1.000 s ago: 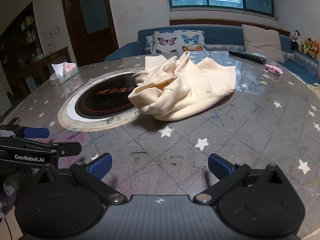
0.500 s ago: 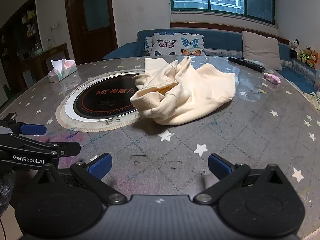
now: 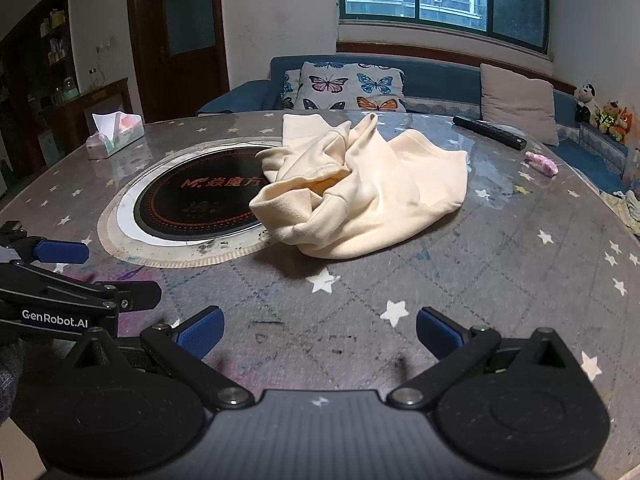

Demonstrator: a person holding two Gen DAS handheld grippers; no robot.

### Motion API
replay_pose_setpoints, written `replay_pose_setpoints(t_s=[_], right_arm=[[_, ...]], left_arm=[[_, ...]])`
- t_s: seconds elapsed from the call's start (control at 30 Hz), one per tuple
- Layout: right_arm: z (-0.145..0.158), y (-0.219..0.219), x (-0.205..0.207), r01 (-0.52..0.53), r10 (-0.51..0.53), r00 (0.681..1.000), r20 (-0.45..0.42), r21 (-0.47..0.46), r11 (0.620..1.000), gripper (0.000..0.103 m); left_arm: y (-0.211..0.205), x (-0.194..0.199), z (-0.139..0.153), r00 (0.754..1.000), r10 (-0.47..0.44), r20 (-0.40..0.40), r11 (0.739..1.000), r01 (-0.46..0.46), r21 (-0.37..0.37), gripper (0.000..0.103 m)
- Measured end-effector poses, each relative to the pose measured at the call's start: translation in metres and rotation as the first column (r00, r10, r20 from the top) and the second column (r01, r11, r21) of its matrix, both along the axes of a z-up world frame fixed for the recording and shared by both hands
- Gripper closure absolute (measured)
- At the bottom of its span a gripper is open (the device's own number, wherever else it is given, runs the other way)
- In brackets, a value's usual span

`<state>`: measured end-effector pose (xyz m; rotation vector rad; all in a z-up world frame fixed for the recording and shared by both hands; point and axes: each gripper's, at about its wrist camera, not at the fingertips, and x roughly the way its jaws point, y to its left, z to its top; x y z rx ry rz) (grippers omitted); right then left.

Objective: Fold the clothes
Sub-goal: 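Move both grippers toward the crumpled cream sweatshirt on the table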

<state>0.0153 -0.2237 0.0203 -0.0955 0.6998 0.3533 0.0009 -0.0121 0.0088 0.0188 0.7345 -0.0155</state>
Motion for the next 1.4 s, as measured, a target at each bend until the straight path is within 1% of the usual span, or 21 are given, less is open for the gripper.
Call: replay_pose_setpoints(t_s=[0.23, 0.33, 0.67, 1.03, 1.27, 1.4], right_arm=[[0.003, 0.003, 0.004, 0.005, -0.004, 1.000, 0.008, -0.020, 1.000, 0.000], [0.003, 0.000, 0.013, 0.003, -0.003, 1.000, 0.004, -0.004, 1.000, 0.000], [0.007, 0.002, 0.027, 0.005, -0.004, 1.000, 0.013, -0.027, 1.000, 0.000], [0.017, 0.002, 0.037, 0.000, 0.001, 0.999, 0.044, -0.029, 1.000, 0.000], [0.018, 0.002, 0.045, -0.003, 0.003, 1.000, 0.013, -0.025, 1.000, 0.000], [0.019, 0.003, 0.046, -0.005, 0.006, 0.999, 0.038, -0.020, 1.000, 0.000]], left_arm=[[-0.002, 0.010, 0.000, 1.000, -0.003, -0.003, 1.000, 0.003, -0.001, 0.000], [-0.003, 0.015, 0.001, 1.000, -0.005, -0.004, 1.000, 0.005, -0.001, 0.000], [-0.005, 0.033, 0.003, 1.000, -0.004, -0.013, 1.000, 0.004, -0.013, 0.000], [-0.003, 0.044, 0.007, 1.000, 0.005, -0.018, 1.000, -0.005, -0.019, 0.000], [-0.002, 0.049, 0.008, 1.000, 0.008, -0.021, 1.000, -0.008, -0.019, 0.000], [-0.002, 0.052, 0.008, 1.000, 0.012, -0.026, 1.000, -0.012, -0.017, 0.000]])
